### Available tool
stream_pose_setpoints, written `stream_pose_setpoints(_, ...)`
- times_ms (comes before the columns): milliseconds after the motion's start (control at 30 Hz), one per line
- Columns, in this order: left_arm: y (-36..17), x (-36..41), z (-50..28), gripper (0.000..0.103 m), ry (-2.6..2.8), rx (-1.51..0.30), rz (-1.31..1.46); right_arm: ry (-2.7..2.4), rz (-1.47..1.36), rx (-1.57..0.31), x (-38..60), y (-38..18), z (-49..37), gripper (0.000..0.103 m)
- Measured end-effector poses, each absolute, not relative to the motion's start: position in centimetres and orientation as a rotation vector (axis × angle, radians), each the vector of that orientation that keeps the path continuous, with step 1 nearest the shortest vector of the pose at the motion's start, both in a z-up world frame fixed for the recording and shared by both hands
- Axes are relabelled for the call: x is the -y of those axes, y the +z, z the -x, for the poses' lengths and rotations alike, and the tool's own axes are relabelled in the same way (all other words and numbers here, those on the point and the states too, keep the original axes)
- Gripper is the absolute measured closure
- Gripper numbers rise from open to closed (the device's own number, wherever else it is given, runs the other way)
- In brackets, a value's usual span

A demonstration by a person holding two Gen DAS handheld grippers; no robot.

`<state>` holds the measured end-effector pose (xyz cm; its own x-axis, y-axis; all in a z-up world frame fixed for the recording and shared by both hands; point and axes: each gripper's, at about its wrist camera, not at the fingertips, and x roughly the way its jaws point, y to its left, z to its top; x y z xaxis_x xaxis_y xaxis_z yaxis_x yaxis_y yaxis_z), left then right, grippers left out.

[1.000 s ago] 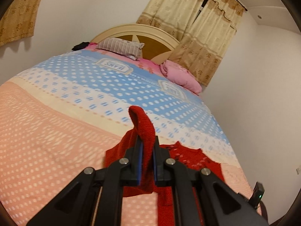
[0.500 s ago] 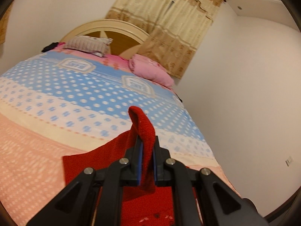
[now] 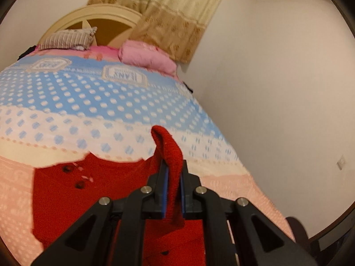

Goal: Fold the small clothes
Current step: 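Carry the sleeve across the sweater front with the left tool and release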

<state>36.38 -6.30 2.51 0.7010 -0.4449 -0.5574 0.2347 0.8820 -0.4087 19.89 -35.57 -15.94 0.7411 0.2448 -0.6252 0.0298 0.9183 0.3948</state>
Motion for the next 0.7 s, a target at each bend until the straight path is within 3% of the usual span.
stream_pose_setpoints(100, -0.6, 9.6, -36.9, 0.086, -0.345, -0.731, 0.214, 0.122, -0.395, -0.730, 35.6, -16.0, -19.9, 0.018)
stream_pose_setpoints(167, -3.5, 11.3, -36.9, 0.063, -0.259, -0.776, 0.100, 0.123, -0.398, -0.727, 35.6, -16.1, -19.8, 0.017)
stream_pose_setpoints(333, -6.4, 11.5, -33.8, 0.058, -0.279, -0.806, -0.055, 0.130, -0.404, -0.705, 35.6, -16.1, -19.2, 0.017)
stream_pose_setpoints(467, -6.3, 8.9, -29.4, 0.031, -0.247, -0.704, -0.201, 0.148, -0.431, -0.686, 36.0, -16.2, -18.8, 0.017)
stream_pose_setpoints(700, -9.9, -0.4, -26.0, 0.025, -0.054, -0.698, -0.371, 0.172, -0.474, -0.660, 36.6, -16.3, -18.3, 0.017)
